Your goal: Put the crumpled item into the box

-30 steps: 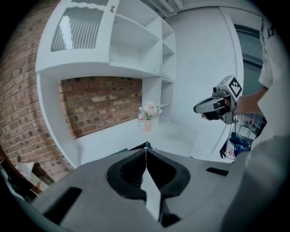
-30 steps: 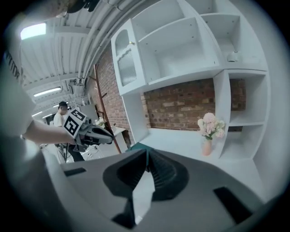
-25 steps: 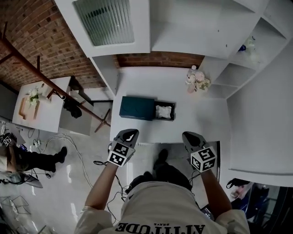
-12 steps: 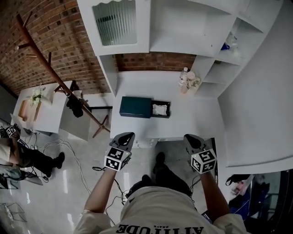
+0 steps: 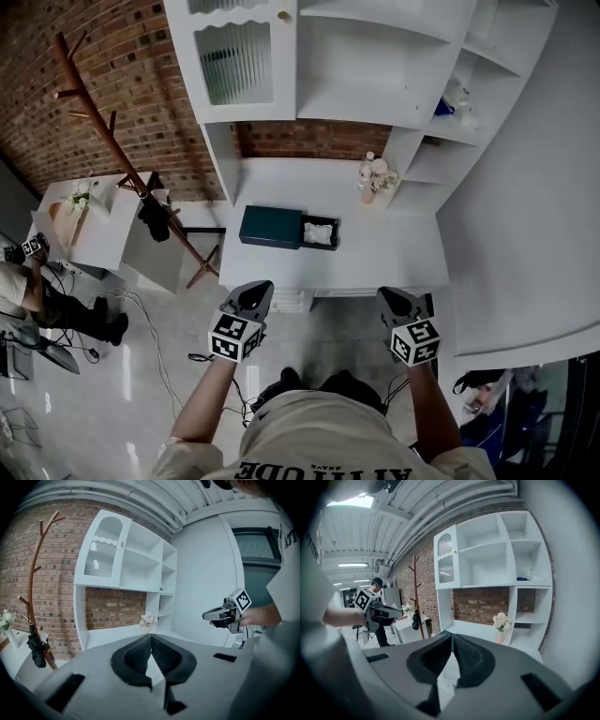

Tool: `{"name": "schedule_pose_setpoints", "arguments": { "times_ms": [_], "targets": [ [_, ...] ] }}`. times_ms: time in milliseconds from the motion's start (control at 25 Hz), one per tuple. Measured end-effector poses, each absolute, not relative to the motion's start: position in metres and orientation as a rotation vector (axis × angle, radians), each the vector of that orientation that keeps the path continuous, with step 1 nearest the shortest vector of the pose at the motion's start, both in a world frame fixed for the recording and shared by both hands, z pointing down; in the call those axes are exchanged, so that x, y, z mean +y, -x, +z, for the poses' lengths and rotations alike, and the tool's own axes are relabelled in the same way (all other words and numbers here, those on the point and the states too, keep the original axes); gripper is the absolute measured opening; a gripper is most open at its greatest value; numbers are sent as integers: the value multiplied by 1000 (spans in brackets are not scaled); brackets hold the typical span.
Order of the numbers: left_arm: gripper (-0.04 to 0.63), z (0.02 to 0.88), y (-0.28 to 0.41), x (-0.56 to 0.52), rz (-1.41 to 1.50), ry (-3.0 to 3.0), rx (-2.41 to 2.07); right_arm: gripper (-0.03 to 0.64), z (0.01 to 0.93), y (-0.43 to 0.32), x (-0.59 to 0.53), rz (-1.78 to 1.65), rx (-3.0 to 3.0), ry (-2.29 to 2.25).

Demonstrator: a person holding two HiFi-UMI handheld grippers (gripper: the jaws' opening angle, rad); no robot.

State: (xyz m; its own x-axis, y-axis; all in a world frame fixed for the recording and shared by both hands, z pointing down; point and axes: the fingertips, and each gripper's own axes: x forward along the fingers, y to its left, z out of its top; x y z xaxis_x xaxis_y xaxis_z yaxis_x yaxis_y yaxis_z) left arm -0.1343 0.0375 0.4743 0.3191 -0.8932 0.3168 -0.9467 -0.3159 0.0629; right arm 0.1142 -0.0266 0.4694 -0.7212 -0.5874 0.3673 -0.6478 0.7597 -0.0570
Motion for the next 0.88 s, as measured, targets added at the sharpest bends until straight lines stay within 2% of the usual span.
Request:
{"name": "schedule_pose_setpoints", "arguments": {
  "times_ms": [480, 880],
  "targets": [
    [26, 452, 78, 61, 223, -2235, -1819, 35, 463, -179, -34, 269, -2702, -837],
    [26, 438, 56, 81, 179, -2214, -1892, 35, 448, -202, -29, 241, -2773, -776]
  ]
}}
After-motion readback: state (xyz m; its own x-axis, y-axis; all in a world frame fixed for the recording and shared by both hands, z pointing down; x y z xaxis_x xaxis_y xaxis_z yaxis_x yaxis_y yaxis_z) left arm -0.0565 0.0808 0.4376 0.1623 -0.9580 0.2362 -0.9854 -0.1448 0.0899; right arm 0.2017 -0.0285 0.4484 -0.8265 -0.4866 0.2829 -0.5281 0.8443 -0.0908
